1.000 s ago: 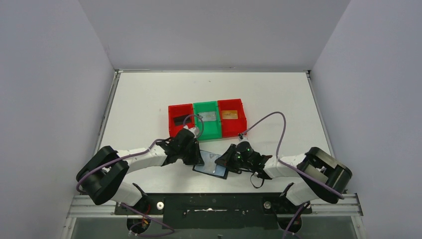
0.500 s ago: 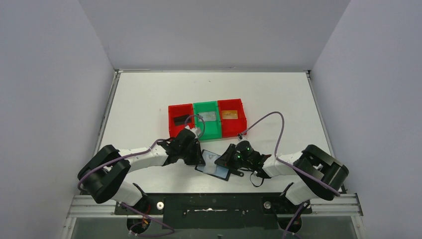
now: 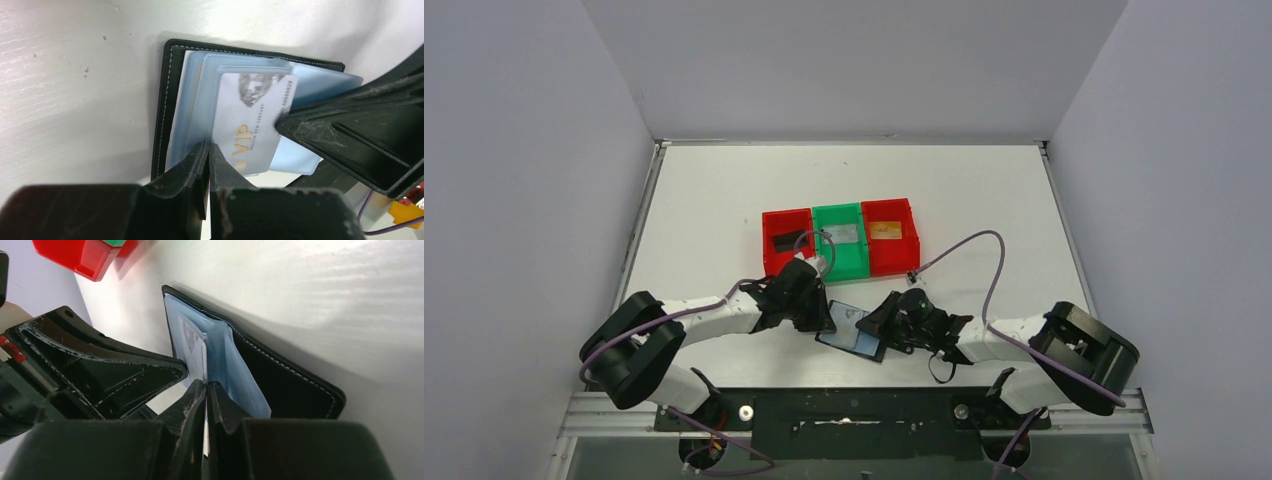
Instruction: Take the credit cards out of the card holder
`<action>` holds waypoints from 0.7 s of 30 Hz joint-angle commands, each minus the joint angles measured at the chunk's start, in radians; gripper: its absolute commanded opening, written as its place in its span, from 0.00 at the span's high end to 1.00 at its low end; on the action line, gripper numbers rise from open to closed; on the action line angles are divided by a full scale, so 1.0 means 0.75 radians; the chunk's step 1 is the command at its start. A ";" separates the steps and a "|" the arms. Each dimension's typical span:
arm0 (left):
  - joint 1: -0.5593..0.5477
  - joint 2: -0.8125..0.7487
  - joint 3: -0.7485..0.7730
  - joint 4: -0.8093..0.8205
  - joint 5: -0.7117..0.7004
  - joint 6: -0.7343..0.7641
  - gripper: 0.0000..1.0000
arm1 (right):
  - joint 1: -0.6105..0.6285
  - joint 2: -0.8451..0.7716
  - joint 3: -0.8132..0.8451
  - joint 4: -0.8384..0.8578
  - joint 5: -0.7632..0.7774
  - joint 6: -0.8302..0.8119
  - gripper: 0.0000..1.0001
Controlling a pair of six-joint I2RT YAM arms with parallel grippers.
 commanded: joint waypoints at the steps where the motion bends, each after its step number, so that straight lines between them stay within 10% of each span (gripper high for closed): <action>1: -0.006 0.045 -0.031 -0.145 -0.136 0.006 0.97 | 0.055 -0.129 0.048 -0.227 0.182 0.044 0.99; 12: -0.006 0.044 -0.026 -0.148 -0.142 0.003 0.99 | 0.104 -0.135 -0.015 -0.193 0.196 0.132 0.99; 21: -0.006 0.053 -0.019 -0.132 -0.125 0.005 0.99 | 0.104 -0.114 -0.064 -0.008 0.168 0.147 0.74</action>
